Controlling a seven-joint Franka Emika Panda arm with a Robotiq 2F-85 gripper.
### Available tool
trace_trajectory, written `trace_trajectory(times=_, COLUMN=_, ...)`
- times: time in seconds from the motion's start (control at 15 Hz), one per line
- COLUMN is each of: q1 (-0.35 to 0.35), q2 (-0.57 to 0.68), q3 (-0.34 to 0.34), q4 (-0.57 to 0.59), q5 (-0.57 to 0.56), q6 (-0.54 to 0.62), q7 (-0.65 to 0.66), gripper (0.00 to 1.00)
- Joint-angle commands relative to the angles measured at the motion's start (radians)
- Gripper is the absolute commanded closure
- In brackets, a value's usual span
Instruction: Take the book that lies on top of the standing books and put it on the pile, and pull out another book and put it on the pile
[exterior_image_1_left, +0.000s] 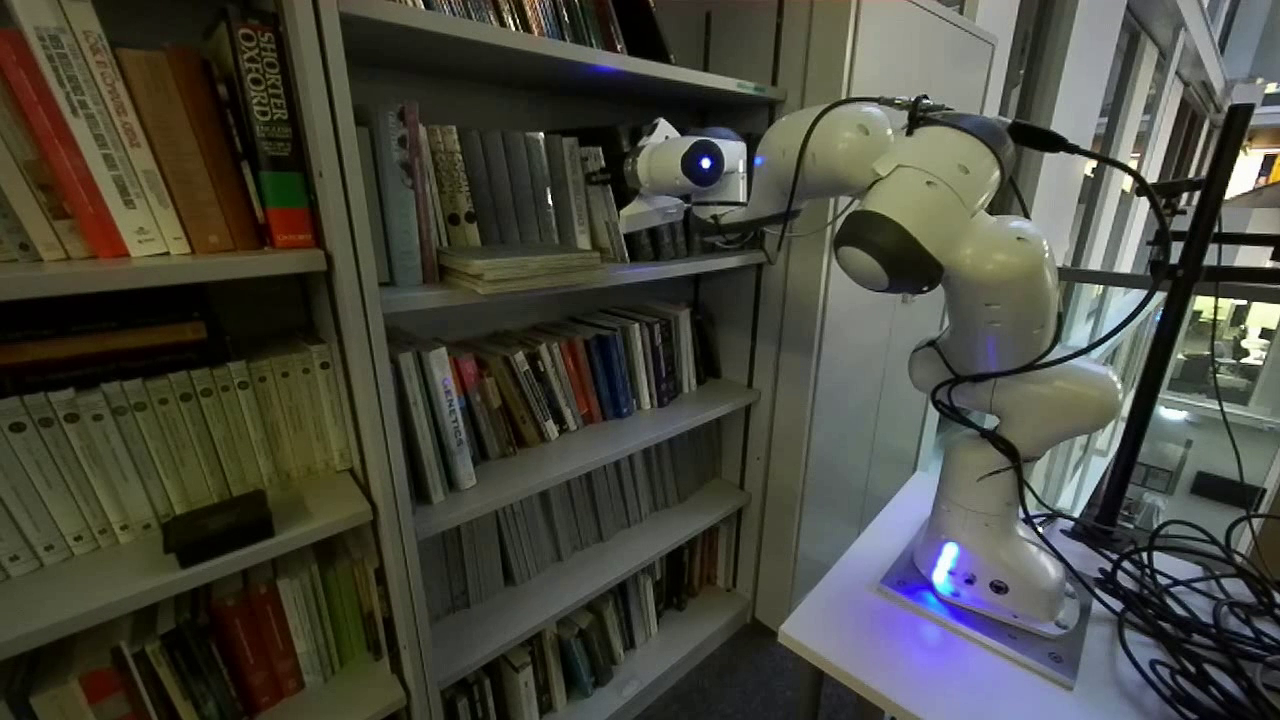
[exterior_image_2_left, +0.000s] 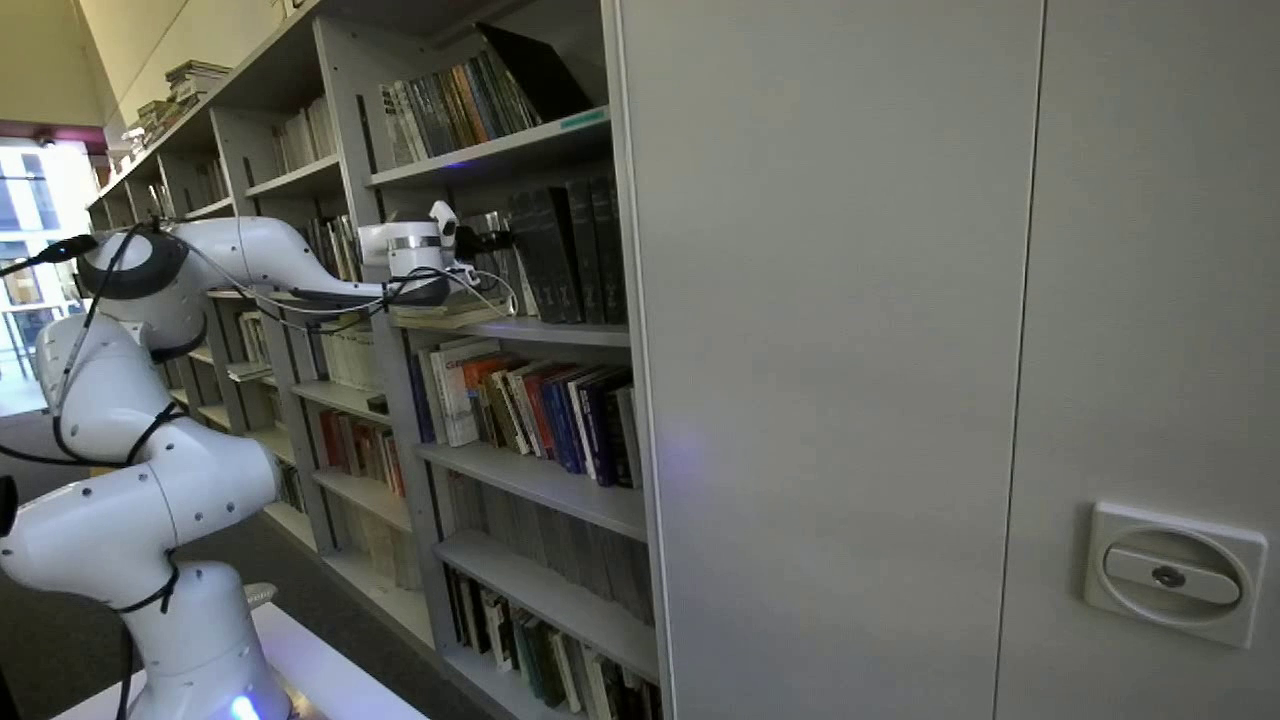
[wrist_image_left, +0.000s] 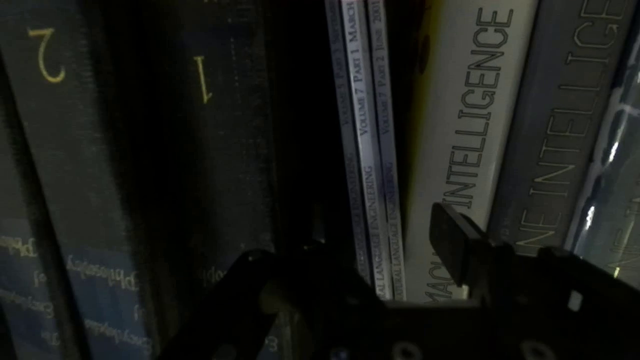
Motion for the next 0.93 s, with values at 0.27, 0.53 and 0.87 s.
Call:
trace_trajectory(times=0.27, q1=0.032, q2=-0.029, q3=-0.098, q4=-0.072, q5=0.017, q6=0.040, q7=0.033, gripper=0.92)
trace_trajectory(times=0.53, q1=0.044, q2=-0.030, q3=-0.111, q4=-0.084, q5=0.017, q6=0.041, q7=0.033, gripper=0.97)
trace_trajectory(times=0.87, q1=0.050, q2=-0.032, q3=-0.118, q4=-0.089, q5=0.018, q6=0.046, q7=0.033, gripper=0.97)
